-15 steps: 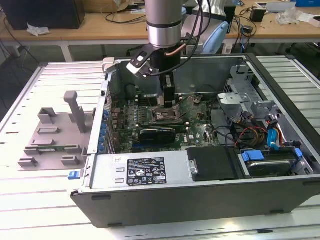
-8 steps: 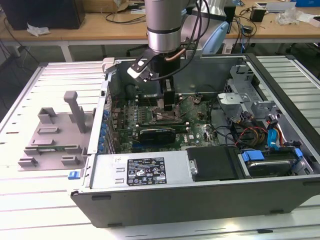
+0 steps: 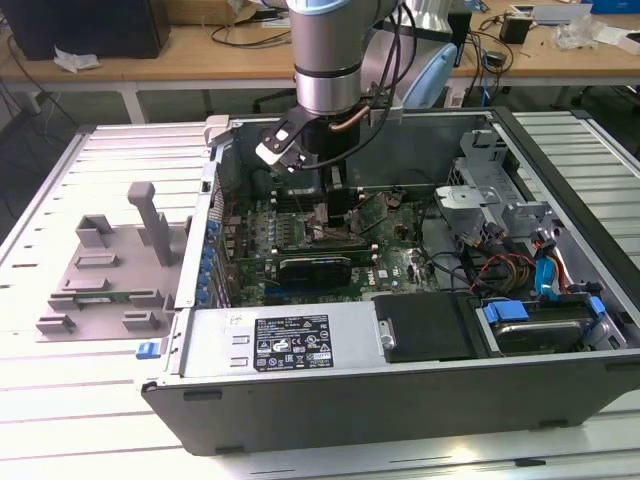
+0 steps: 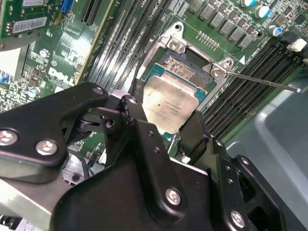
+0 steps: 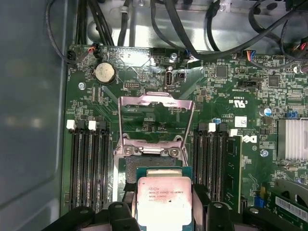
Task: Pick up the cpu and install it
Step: 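Place the cpu into insertion slot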
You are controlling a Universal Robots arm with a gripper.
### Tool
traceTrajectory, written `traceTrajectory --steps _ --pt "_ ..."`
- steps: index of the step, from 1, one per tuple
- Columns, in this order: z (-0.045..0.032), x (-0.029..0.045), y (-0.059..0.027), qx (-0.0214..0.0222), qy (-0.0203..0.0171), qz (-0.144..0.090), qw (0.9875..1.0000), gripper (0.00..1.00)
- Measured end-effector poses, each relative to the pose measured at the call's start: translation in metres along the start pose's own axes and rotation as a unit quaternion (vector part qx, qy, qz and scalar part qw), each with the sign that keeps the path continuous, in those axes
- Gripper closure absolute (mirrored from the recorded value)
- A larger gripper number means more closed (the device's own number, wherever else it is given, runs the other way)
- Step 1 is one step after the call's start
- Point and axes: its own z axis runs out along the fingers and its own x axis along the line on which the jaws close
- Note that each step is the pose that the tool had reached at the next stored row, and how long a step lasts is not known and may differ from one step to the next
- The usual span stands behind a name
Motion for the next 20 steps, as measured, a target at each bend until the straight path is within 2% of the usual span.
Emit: traceTrajectory --steps 8,14,20 --pt "0.0109 0.0047 0.0009 0.0 0.0 0.0 1.0 0.46" --pt "0.0224 0.0052 0.0003 0.0 0.0001 0.0 1.0 0.46" --pt "0.026 0.0098 -0.0006 -0.0003 0.0004 0.0 1.0 0.46"
